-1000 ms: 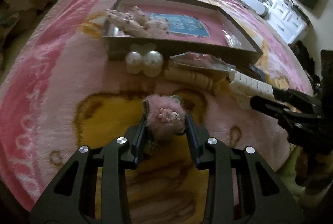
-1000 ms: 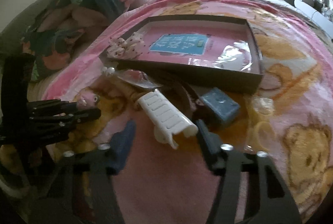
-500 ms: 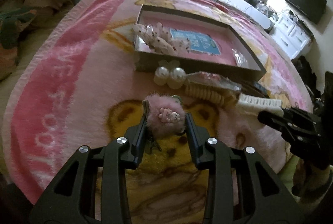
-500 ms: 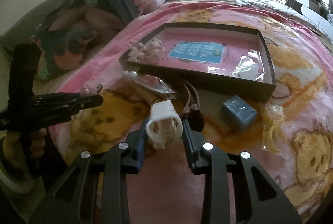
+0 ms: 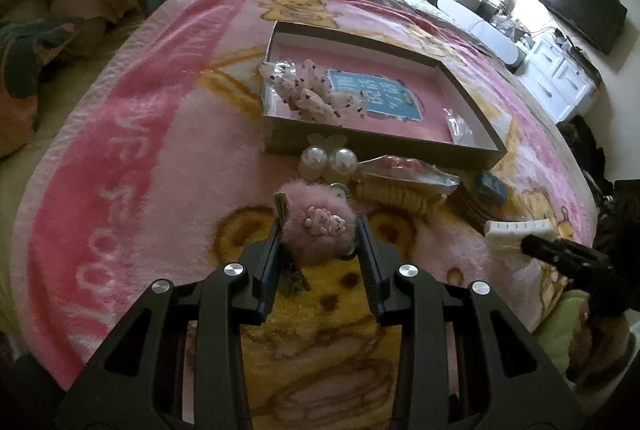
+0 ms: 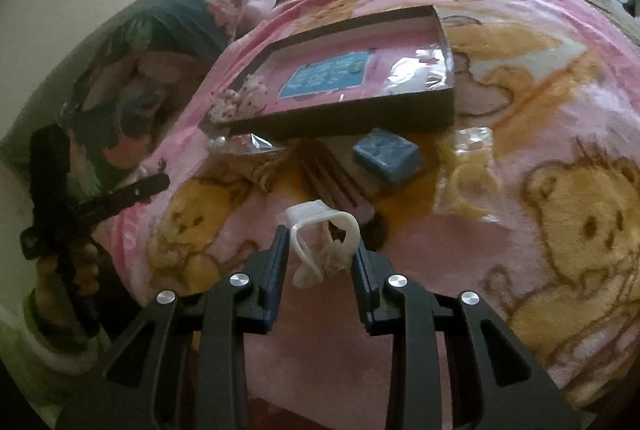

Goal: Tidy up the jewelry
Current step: 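Place the pink clip in the box with the left tool while the right tool places the claw clip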

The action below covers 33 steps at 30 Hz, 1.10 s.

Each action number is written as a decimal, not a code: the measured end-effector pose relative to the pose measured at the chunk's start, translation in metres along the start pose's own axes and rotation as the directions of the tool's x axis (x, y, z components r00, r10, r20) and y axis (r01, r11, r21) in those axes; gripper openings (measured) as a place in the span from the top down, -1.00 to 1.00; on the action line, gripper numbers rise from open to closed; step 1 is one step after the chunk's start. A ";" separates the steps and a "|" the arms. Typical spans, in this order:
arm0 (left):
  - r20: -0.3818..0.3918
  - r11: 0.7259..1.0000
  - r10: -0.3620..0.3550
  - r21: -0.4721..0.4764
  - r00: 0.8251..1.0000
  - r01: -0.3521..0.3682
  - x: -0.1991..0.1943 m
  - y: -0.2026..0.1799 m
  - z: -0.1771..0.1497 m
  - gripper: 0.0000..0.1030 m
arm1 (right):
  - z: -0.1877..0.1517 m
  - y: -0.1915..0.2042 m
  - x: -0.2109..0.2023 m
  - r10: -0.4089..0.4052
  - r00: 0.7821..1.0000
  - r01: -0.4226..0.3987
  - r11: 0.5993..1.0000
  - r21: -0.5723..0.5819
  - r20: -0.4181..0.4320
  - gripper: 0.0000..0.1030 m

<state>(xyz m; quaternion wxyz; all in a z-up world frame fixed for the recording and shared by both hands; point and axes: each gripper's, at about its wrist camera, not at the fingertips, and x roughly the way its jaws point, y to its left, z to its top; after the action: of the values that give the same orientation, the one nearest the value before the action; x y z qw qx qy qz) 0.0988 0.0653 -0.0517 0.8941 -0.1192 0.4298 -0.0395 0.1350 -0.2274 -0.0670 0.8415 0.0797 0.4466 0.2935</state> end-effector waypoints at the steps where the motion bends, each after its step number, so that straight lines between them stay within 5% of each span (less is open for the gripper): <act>1: 0.000 1.000 -0.002 0.006 1.000 0.002 0.001 -0.002 0.001 0.47 | 0.002 -0.002 -0.006 0.004 1.000 -0.004 1.000 0.004 0.013 0.48; 19: 0.038 0.990 -0.027 0.141 0.999 0.021 0.015 -0.064 0.060 0.47 | 0.078 -0.002 -0.047 -0.030 0.979 0.044 0.997 -0.070 0.200 0.48; 33: 0.030 0.987 -0.012 0.160 0.999 0.007 0.046 -0.087 0.098 0.47 | 0.137 -0.008 -0.029 0.000 0.965 0.026 0.995 -0.096 0.261 0.48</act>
<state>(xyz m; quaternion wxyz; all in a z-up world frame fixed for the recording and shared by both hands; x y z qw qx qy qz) 0.2067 -0.0091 -0.0061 0.9071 -0.0498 0.4109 -0.0761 0.2355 -0.2328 0.0311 0.8976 0.0731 0.3178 0.2967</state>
